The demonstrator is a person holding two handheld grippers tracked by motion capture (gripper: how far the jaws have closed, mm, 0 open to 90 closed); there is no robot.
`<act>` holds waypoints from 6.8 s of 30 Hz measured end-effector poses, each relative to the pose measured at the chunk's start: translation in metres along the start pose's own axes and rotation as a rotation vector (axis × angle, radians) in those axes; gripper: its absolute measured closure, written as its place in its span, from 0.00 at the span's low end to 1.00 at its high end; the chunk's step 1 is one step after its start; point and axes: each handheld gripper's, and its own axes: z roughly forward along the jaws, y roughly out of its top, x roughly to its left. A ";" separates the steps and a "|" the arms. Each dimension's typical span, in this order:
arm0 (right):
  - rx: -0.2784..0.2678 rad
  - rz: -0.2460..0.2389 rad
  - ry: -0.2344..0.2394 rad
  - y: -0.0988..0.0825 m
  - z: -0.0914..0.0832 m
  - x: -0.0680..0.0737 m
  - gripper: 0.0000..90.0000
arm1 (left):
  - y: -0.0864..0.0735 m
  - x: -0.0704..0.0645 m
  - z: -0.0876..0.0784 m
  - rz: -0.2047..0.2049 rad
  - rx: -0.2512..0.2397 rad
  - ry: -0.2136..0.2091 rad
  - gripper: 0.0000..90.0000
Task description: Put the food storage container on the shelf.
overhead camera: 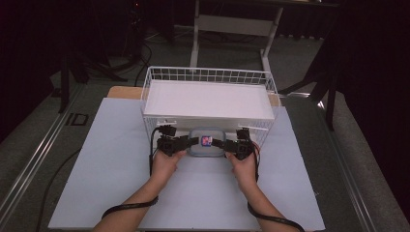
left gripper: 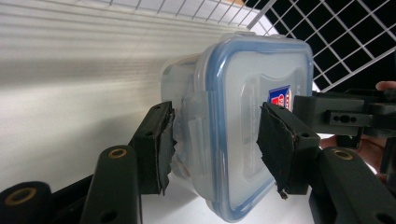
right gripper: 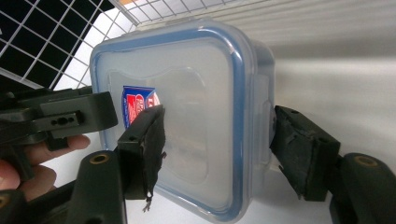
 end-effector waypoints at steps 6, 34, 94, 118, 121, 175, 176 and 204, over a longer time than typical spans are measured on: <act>-0.018 0.000 0.002 0.000 0.001 -0.001 0.39 | 0.001 0.000 0.001 0.022 0.008 -0.001 0.52; -0.073 -0.173 -0.116 -0.003 -0.016 0.007 0.38 | -0.005 -0.024 -0.009 0.216 -0.062 0.140 0.50; -0.005 -0.304 -0.107 -0.030 0.029 0.034 0.98 | -0.087 -0.027 -0.070 0.338 -0.071 0.084 0.03; -0.017 -0.331 -0.143 -0.012 0.057 0.042 0.99 | -0.089 -0.032 -0.075 0.362 -0.080 0.069 0.03; -0.020 -0.333 -0.142 -0.009 0.059 0.044 0.99 | -0.089 -0.033 -0.075 0.367 -0.080 0.072 0.03; -0.061 -0.441 -0.042 -0.052 -0.022 0.061 0.16 | -0.071 -0.048 -0.089 0.453 -0.065 -0.039 0.03; -0.069 -0.438 -0.033 -0.053 -0.025 0.060 0.16 | -0.071 -0.047 -0.090 0.453 -0.061 -0.040 0.03; -0.102 -0.471 -0.023 -0.080 -0.101 0.031 0.16 | -0.089 -0.023 -0.132 0.421 -0.042 -0.052 0.03</act>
